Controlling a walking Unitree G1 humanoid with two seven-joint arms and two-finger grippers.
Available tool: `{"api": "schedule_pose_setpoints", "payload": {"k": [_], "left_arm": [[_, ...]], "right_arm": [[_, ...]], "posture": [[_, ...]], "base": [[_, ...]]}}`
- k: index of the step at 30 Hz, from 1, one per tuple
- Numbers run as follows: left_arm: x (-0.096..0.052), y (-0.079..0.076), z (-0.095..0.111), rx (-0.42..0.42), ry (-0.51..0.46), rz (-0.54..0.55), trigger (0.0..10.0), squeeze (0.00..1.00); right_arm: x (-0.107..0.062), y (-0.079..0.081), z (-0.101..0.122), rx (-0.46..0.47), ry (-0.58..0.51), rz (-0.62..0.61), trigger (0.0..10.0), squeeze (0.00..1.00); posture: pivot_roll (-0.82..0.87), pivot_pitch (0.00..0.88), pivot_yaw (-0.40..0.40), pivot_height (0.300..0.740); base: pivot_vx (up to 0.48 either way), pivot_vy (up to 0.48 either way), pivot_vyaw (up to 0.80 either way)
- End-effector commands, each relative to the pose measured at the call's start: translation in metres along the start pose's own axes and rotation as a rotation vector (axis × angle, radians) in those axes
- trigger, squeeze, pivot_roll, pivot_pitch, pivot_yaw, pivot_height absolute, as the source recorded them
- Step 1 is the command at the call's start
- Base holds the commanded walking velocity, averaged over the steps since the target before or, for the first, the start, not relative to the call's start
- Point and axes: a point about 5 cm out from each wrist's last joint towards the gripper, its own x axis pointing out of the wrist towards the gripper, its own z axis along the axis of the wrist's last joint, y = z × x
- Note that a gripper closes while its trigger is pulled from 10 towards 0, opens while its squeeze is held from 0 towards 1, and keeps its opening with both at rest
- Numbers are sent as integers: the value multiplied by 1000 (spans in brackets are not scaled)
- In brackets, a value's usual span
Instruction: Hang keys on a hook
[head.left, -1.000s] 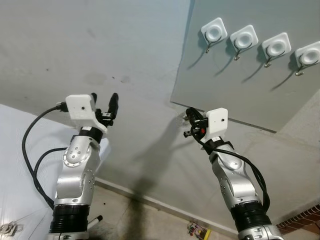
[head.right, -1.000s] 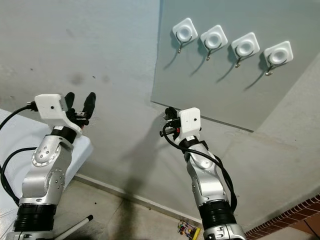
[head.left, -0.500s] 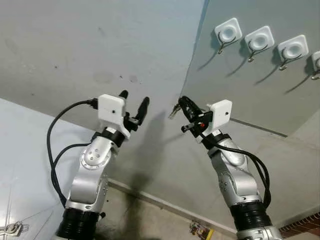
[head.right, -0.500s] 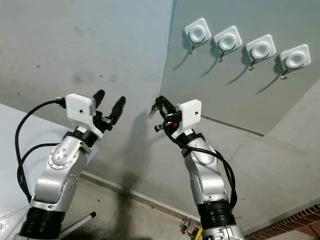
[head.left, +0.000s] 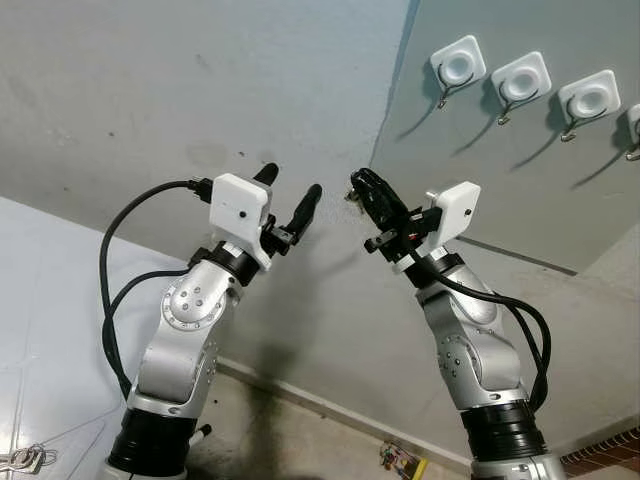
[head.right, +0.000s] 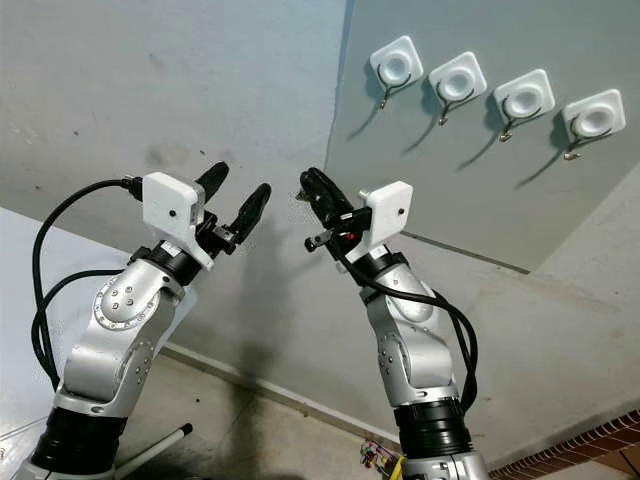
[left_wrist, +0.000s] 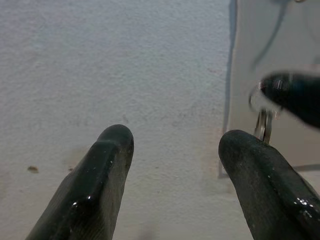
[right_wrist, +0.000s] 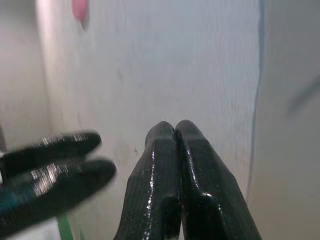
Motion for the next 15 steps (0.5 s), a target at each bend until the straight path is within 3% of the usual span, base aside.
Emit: {"api": "schedule_pose_setpoints", "payload": {"k": [1,10,15], "left_arm": [[4,-5,12,15,-43,-47,10000,0],[4,-9,27,23,-97,-84,10000,0],[4,-9,37,19,-130,-92,10000,0]], "right_arm": [[1,0,10,-4,-39,14,10000,0],[-1,-11,25,9,-104,-40,10000,0],[-2,-17,33,70,-154,-100,10000,0]], "posture": [[-73,79,-71,740],[-73,71,-68,740],[-77,73,-67,740]], "base": [[0,0,0],[0,0,0],[0,0,0]]}}
